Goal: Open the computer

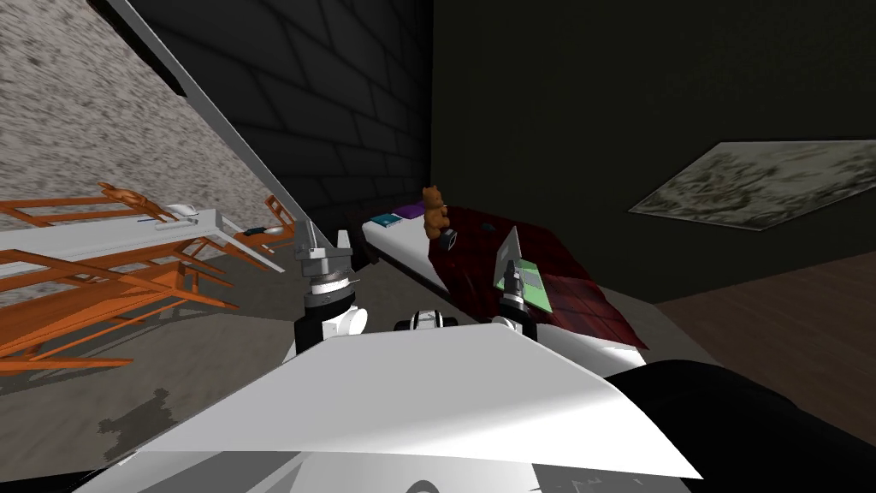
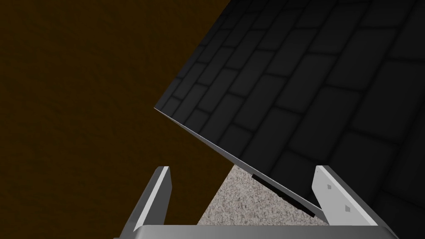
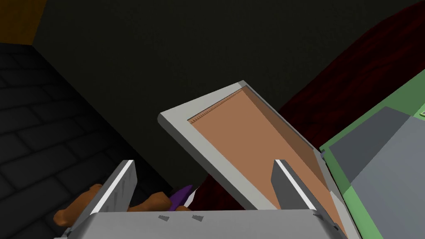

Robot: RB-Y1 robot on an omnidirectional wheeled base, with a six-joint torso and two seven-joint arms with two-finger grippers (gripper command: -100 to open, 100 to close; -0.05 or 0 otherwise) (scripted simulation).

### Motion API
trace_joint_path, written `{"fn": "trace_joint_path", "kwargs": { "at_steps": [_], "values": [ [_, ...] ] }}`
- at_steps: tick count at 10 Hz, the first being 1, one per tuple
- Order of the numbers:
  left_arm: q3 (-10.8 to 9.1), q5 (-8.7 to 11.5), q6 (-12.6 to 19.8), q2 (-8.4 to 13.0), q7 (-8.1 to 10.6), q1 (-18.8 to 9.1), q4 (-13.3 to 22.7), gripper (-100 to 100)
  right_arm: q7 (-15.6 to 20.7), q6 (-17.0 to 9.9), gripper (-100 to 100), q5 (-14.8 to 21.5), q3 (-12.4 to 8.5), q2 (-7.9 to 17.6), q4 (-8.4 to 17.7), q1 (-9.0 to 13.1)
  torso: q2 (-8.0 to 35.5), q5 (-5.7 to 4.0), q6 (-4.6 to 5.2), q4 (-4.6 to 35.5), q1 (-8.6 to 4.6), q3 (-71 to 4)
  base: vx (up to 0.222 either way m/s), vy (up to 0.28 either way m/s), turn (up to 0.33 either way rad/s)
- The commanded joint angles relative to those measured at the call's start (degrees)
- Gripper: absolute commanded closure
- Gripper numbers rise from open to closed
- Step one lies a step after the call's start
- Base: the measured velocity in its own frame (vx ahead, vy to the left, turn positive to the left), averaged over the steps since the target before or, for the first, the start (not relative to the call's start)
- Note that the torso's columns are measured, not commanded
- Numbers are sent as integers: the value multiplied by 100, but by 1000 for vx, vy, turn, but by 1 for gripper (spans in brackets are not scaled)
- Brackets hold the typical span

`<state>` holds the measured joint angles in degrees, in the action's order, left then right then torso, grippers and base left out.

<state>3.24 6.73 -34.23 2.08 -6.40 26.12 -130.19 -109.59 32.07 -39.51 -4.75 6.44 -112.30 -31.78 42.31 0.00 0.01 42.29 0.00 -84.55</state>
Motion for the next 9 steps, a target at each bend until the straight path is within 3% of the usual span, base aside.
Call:
{"fn": "trace_joint_path", "kwargs": {
  "at_steps": [1,3,5,6,7,8,9],
  "values": [
    [0,0,0,0,0,0,0,0,-323,3,-100,-132,-17,-38,62,-9,-3,0,0,-1,0,-2,-12,-28,108],
    [0,0,0,0,0,0,0,0,-341,-6,-100,-148,-20,-46,47,-21,-5,0,0,-1,2,-3,-8,-17,54],
    [0,0,0,0,0,2,0,0,-376,-261,-100,-241,-143,-10,-245,-126,-19,2,0,-5,4,-11,82,-16,-50],
    [0,0,0,0,0,2,-1,0,-373,-183,-100,-220,-114,-17,-171,-103,-30,-1,-1,-8,-6,-18,54,-17,-6],
    [0,0,0,0,0,1,0,0,-365,-71,100,-175,-51,-38,-26,-48,-5,-1,-2,-3,-1,-5,-38,6,53],
    [0,0,0,0,0,0,0,0,-373,-131,100,-193,-89,-17,-95,-70,26,-6,-4,4,5,19,-23,-2,-5],
    [0,0,0,0,0,0,0,0,-629,50,100,-295,-46,-81,-75,-83,22,-13,-10,7,-2,20,-20,-47,-3]
  ]
}}
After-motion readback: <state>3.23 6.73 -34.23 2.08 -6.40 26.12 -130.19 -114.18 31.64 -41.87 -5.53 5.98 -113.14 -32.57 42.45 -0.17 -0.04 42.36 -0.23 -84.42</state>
